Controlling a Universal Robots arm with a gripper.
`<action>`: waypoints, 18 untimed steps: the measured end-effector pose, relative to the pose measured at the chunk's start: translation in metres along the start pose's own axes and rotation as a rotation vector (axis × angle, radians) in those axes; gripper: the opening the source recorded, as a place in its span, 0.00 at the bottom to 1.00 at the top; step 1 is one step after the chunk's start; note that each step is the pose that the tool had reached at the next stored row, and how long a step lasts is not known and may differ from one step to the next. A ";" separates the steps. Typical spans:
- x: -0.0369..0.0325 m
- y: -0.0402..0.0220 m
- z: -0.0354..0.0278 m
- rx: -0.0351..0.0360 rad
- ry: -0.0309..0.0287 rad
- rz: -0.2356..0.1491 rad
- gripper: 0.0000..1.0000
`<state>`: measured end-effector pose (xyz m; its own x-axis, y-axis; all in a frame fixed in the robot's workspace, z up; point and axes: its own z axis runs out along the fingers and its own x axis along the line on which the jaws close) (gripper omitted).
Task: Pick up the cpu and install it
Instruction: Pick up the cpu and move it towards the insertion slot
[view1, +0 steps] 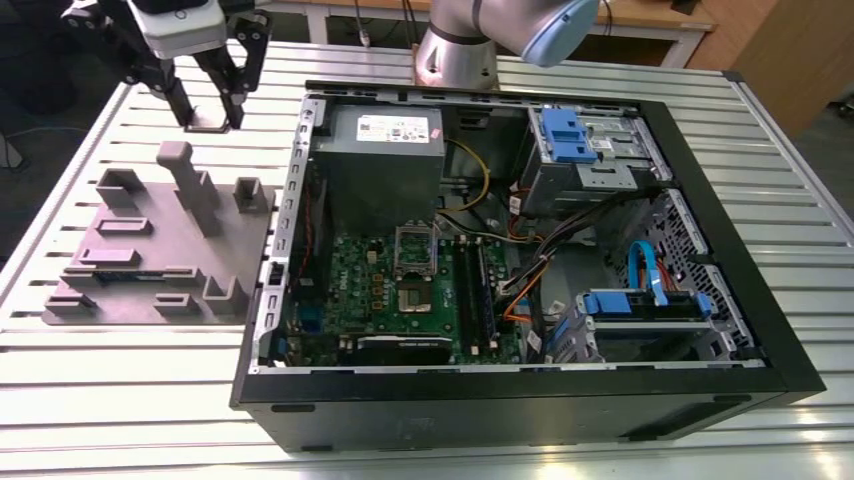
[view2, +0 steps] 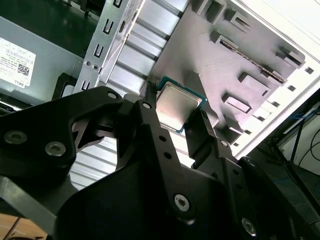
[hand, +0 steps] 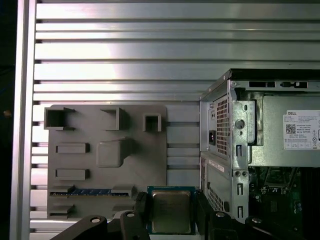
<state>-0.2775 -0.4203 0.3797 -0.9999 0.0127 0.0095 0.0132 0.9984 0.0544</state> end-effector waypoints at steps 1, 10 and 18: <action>-0.0004 0.0000 0.0000 0.0001 0.0000 0.000 0.47; -0.0021 0.0000 0.0000 -0.0001 -0.0001 0.000 0.47; -0.0169 0.0001 0.0003 -0.0003 0.0000 0.000 0.47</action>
<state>-0.2606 -0.4204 0.3793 -0.9999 0.0129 0.0095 0.0134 0.9984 0.0547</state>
